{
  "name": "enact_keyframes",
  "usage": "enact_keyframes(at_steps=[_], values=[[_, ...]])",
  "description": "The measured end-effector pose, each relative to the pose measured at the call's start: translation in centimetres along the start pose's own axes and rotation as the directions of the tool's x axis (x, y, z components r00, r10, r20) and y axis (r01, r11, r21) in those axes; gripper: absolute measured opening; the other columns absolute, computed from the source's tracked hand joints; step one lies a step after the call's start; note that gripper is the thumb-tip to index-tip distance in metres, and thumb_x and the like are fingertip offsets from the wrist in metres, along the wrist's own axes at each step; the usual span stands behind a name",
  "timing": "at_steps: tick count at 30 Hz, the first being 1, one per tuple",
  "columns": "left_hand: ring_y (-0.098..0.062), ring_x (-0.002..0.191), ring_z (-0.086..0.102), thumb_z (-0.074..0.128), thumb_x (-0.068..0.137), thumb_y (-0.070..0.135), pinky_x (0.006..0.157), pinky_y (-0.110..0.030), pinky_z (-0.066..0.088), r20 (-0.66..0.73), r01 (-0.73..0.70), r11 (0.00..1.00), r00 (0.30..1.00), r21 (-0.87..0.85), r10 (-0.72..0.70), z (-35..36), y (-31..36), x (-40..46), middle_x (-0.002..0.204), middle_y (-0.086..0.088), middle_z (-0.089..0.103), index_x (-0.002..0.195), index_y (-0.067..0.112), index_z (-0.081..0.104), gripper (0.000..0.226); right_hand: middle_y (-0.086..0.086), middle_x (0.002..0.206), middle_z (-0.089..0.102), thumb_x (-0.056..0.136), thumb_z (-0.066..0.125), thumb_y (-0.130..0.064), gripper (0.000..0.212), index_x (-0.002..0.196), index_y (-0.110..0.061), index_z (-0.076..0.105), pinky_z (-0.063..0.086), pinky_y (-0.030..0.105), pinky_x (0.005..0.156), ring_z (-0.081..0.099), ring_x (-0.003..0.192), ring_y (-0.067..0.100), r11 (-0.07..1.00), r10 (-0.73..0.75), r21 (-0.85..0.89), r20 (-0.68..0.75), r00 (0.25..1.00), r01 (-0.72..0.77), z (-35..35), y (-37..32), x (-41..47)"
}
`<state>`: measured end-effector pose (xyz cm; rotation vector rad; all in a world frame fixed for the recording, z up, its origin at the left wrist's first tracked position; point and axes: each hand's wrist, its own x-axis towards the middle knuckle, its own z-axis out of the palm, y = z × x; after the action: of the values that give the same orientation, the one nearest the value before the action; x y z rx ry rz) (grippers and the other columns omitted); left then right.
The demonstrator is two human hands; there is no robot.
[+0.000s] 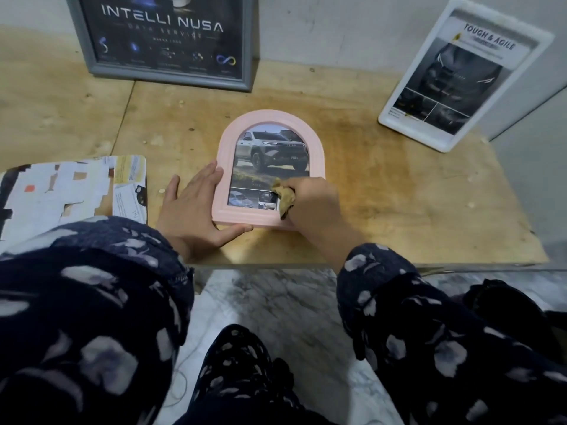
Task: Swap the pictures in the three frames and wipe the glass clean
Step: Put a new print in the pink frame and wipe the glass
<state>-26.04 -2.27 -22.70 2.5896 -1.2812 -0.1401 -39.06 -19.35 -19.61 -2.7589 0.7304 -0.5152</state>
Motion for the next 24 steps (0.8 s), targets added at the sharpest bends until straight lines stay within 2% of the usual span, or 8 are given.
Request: enact_keyframes(at_steps=[3, 6, 8, 11, 14, 18, 22, 24], values=[[-0.009, 0.147, 0.014, 0.033, 0.061, 0.091, 0.119, -0.048, -0.001, 0.004, -0.007, 1.0, 1.0, 0.003, 0.007, -0.1, 0.0, 0.0, 0.161, 0.004, 0.013, 0.153, 0.019, 0.014, 0.118, -0.004, 0.067, 0.067, 0.083, 0.063, -0.018, 0.014, 0.079, -0.021, 0.076, 0.031, 0.018, 0.058, 0.059, 0.065, 0.019, 0.997, 0.062, 0.043, 0.161, 0.985, -0.07, -1.6, -0.1, -0.1], [-0.009, 0.147, 0.014, 0.032, 0.06, 0.091, 0.119, -0.047, -0.001, 0.004, -0.002, 1.0, 1.0, -0.009, 0.002, -0.2, 0.0, 0.0, 0.161, 0.004, 0.012, 0.153, 0.019, 0.014, 0.119, -0.011, 0.059, 0.057, 0.083, 0.054, 0.001, 0.037, 0.056, -0.023, 0.062, 0.044, 0.02, 0.058, 0.053, 0.064, 0.011, 0.851, 0.278, 0.254, 0.525, 0.804, -0.46, -3.8, 0.4, 2.3], [-0.01, 0.147, 0.015, 0.032, 0.059, 0.091, 0.119, -0.047, -0.002, 0.008, -0.002, 1.0, 1.0, -0.021, 0.003, -0.2, 0.0, 0.0, 0.161, 0.004, 0.012, 0.153, 0.019, 0.014, 0.12, 0.002, 0.068, 0.065, 0.078, 0.044, 0.012, 0.037, 0.064, -0.014, 0.067, 0.055, 0.033, 0.064, 0.062, 0.071, 0.021, 0.748, 0.402, 0.325, 0.471, 0.785, -0.579, -4.2, 0.8, 4.1], [-0.01, 0.147, 0.016, 0.035, 0.059, 0.09, 0.119, -0.047, -0.002, 0.004, -0.009, 0.999, 1.0, -0.041, 0.009, -0.3, 0.0, -0.1, 0.161, 0.003, 0.014, 0.153, 0.019, 0.016, 0.119, 0.005, 0.086, 0.07, 0.082, 0.046, 0.007, 0.032, 0.089, -0.011, 0.072, 0.053, 0.026, 0.057, 0.064, 0.074, 0.016, 0.853, 0.384, 0.236, 0.319, 0.867, -0.465, -3.8, 0.2, 5.7], [-0.01, 0.147, 0.016, 0.035, 0.059, 0.09, 0.119, -0.047, -0.001, -0.001, -0.01, 0.999, 1.0, -0.048, 0.01, -0.4, 0.0, -0.1, 0.161, 0.003, 0.014, 0.153, 0.019, 0.016, 0.119, 0.006, 0.1, 0.068, 0.087, 0.049, 0.002, 0.034, 0.107, -0.017, 0.069, 0.05, 0.029, 0.068, 0.063, 0.087, 0.023, 0.954, 0.265, 0.037, 0.35, 0.899, -0.296, -2.6, -0.1, 5.3], [-0.01, 0.147, 0.015, 0.034, 0.059, 0.09, 0.119, -0.047, -0.001, -0.001, -0.007, 0.999, 1.0, -0.041, 0.007, -0.3, 0.0, 0.0, 0.161, 0.003, 0.013, 0.153, 0.019, 0.015, 0.119, 0.01, 0.097, 0.067, 0.086, 0.056, -0.014, 0.022, 0.106, -0.014, 0.066, 0.033, 0.027, 0.066, 0.06, 0.091, 0.031, 0.983, 0.168, -0.125, 0.306, 0.937, -0.135, -1.4, -0.1, 2.1], [-0.011, 0.147, 0.016, 0.034, 0.059, 0.091, 0.119, -0.047, -0.001, -0.007, -0.013, 0.999, 1.0, -0.046, 0.013, -0.2, -0.1, -0.2, 0.161, 0.003, 0.014, 0.153, 0.019, 0.016, 0.119, 0.015, 0.07, 0.066, 0.069, 0.069, -0.014, 0.025, 0.091, -0.003, 0.068, 0.03, 0.025, 0.056, 0.062, 0.063, 0.036, 0.996, 0.088, -0.013, 0.021, 0.996, -0.088, -1.0, -0.8, -1.0], [-0.011, 0.147, 0.016, 0.033, 0.059, 0.091, 0.119, -0.047, -0.001, -0.013, -0.016, 0.999, 1.0, -0.036, 0.015, -0.2, -0.1, -0.1, 0.161, 0.002, 0.014, 0.153, 0.019, 0.015, 0.12, 0.011, 0.079, 0.068, 0.075, 0.069, -0.021, 0.028, 0.1, -0.008, 0.066, 0.031, 0.025, 0.058, 0.064, 0.073, 0.031, 0.986, 0.163, 0.023, 0.072, 0.984, -0.165, -1.3, -1.1, -0.7]])
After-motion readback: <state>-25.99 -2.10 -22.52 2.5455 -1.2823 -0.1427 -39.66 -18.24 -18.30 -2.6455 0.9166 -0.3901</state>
